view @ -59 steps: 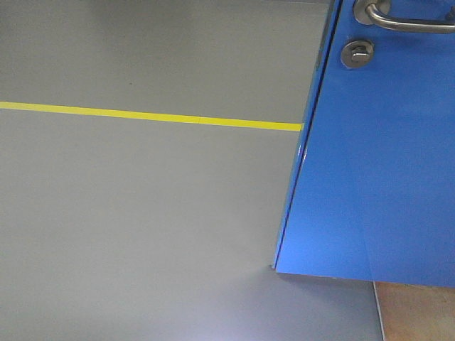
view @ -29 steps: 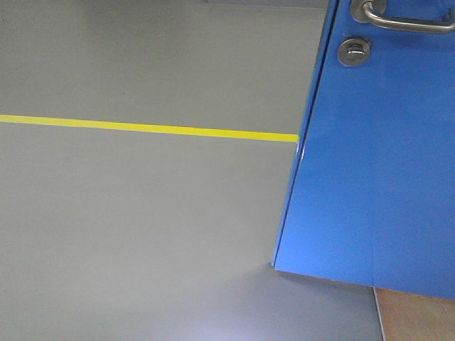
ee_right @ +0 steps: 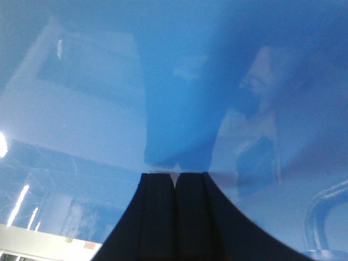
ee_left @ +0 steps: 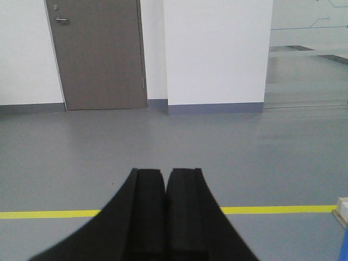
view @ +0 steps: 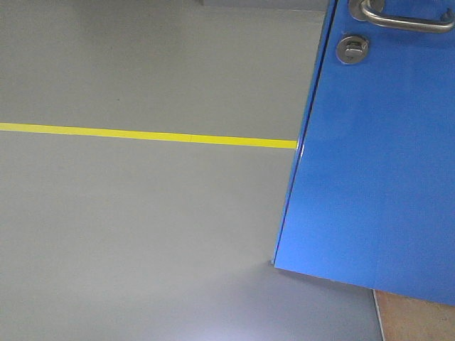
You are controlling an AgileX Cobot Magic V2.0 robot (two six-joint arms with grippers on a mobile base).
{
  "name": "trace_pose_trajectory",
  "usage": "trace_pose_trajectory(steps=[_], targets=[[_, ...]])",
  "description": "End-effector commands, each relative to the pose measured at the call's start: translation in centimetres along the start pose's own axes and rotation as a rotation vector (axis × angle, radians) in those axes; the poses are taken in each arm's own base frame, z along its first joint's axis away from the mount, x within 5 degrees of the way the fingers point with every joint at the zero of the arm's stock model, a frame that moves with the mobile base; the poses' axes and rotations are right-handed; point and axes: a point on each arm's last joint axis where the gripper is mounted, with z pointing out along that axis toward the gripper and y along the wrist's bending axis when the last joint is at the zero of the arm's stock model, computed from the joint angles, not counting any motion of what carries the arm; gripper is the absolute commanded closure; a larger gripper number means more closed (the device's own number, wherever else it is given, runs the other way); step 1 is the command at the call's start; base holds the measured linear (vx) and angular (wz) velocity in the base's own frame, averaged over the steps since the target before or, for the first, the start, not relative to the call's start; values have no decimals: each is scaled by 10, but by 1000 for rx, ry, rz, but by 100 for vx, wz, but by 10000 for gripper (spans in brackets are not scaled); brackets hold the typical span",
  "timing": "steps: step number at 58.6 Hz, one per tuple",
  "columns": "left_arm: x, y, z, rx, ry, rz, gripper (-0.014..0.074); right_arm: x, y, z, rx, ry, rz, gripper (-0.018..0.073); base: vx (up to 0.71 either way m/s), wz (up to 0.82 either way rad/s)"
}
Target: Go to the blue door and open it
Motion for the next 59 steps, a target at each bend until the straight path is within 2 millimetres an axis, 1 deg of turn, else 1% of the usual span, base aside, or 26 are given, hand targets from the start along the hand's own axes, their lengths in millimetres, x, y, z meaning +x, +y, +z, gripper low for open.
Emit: trace_pose_trajectory(steps=[1, 46, 53, 59], targets=[[-18, 0, -3, 0, -125, -8, 524, -7, 28, -18, -79, -74, -19, 561, 5, 0], [-18, 0, -3, 0, -125, -8, 524, -7, 26, -17, -74, -73, -21, 561, 1, 0], [-18, 0, -3, 0, -125, -8, 524, -7, 27, -22, -33, -84, -107, 561, 0, 0], [-18, 0, -3, 0, -125, -8, 524, -5, 26, -33, 45, -103, -253, 561, 0, 0]])
